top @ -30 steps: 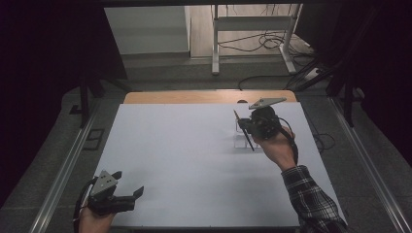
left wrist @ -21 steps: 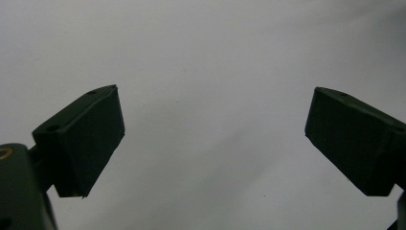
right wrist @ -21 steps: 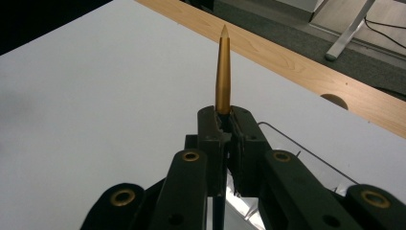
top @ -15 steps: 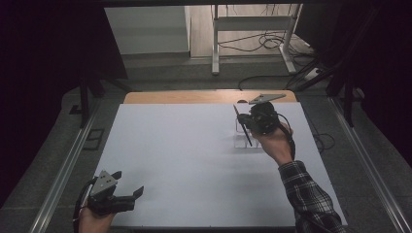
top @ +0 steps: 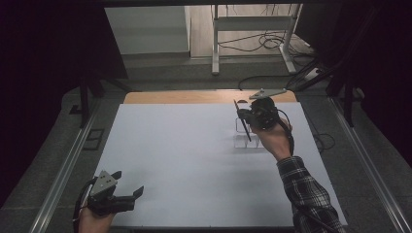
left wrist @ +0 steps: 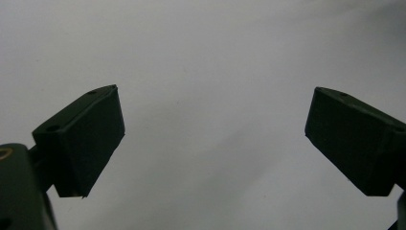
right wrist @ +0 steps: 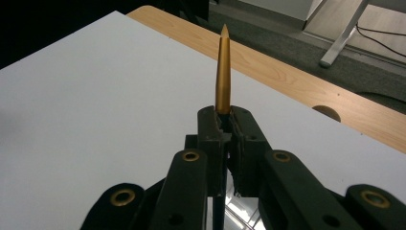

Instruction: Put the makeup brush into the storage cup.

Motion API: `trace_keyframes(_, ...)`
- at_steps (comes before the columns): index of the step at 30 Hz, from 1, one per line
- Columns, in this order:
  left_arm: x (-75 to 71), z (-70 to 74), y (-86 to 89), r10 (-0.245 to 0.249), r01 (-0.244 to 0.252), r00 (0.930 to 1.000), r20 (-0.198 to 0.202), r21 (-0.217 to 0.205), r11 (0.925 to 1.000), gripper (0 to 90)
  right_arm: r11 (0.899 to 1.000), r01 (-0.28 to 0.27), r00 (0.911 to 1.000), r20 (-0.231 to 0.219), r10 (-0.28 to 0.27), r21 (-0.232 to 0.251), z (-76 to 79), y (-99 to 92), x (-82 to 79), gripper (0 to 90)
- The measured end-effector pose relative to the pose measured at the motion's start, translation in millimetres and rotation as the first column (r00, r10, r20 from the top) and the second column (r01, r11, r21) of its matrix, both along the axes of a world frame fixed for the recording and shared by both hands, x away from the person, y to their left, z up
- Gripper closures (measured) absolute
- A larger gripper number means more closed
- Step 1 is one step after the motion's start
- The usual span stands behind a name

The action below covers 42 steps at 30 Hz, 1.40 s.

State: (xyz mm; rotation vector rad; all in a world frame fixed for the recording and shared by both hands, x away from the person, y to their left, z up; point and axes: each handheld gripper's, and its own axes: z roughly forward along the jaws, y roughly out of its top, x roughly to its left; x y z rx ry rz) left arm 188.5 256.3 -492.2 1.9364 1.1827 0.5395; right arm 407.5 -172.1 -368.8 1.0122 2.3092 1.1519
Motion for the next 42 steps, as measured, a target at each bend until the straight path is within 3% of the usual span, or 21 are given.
trace_keyframes(23, -0.1, 0.0, 0.0, -0.003, 0.003, 1.0000, 0.002, -0.003, 1.0000, 6.9, 0.999, 0.034, 0.9987, 0.036, -0.035, 0.027, 8.3, 1.8, 18.9, 83.3)
trace_keyframes(42, -0.3, 0.1, 0.2, -0.002, 0.002, 1.0000, 0.003, -0.002, 1.0000, 6.9, 0.997, 0.062, 0.9956, 0.068, -0.065, 0.038, 4.4, 5.2, 33.7, 83.3)
